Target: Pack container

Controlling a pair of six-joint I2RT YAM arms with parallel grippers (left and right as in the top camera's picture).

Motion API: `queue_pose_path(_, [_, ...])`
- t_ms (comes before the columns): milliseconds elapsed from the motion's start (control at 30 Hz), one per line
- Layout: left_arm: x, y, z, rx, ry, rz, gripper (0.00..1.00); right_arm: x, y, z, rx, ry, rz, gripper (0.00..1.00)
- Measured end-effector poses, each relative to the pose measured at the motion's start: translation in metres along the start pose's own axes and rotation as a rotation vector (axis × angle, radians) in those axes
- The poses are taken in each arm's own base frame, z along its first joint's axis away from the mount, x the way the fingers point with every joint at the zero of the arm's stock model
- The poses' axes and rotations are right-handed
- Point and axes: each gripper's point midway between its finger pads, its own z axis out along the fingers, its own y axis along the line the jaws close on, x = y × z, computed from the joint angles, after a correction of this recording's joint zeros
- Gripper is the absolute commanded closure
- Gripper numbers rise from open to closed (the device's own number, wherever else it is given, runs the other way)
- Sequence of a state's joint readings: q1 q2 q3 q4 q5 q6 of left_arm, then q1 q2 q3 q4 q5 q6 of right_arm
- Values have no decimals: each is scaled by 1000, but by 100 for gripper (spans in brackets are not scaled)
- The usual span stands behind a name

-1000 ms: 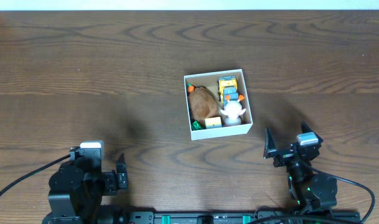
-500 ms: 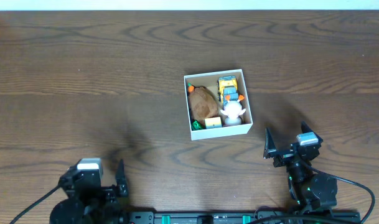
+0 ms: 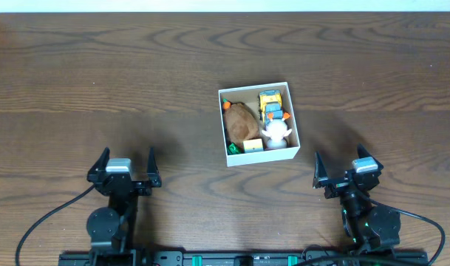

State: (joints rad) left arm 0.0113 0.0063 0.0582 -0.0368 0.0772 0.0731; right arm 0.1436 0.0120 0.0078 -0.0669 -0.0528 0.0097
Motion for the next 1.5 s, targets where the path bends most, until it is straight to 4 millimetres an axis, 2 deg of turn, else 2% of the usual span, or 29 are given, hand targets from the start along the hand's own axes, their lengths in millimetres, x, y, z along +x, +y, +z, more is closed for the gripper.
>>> queue_pose_path(100, [17,0,4,-2,31,-24,2,0,0,0,0,-1,0,1])
queue_pose_path(1500, [17,0,3,-3,32,-55,2,0,0,0,0,-1,0,1])
